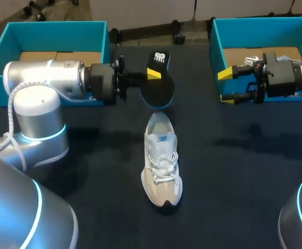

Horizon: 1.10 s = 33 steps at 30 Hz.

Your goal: Take the shoe out of the shoebox, open the shoe tongue, remove and reinsert the insole, then place the shoe into the shoebox

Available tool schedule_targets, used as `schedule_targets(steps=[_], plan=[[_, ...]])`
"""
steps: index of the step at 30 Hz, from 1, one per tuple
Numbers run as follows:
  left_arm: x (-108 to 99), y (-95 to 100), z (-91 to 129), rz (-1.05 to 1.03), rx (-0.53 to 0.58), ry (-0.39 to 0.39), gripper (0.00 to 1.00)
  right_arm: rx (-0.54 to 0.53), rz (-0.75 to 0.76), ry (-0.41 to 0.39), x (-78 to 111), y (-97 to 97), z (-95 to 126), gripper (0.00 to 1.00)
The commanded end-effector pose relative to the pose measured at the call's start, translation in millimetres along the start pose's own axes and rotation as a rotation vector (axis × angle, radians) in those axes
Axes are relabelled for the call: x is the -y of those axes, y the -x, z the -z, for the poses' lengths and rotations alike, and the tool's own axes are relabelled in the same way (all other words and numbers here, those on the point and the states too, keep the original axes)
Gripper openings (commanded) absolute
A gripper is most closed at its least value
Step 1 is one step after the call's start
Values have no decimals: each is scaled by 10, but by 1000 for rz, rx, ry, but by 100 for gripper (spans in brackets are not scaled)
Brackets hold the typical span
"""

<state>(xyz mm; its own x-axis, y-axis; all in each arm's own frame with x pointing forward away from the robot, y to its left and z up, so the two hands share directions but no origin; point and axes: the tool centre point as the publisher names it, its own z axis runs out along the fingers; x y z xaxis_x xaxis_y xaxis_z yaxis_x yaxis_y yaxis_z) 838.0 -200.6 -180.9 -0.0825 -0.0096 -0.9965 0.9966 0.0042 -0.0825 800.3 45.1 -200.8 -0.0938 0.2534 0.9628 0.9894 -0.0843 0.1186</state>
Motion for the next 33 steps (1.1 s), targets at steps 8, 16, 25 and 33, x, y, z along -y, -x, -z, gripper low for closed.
schedule_targets(steps=[8, 16, 25, 33], plan=[[27, -94, -60, -267, -3, 61, 0, 1, 0, 2, 3, 1, -14, 100], [39, -89, -103, -230, 8, 76, 0, -19, 13, 12, 3, -5, -81, 100], [20, -93, -217, -221, 10, 80, 0, -27, 23, -24, 31, -43, -312, 100], [3, -139, -334, -204, 15, 102, 0, -37, 41, -46, 13, -63, -456, 100]])
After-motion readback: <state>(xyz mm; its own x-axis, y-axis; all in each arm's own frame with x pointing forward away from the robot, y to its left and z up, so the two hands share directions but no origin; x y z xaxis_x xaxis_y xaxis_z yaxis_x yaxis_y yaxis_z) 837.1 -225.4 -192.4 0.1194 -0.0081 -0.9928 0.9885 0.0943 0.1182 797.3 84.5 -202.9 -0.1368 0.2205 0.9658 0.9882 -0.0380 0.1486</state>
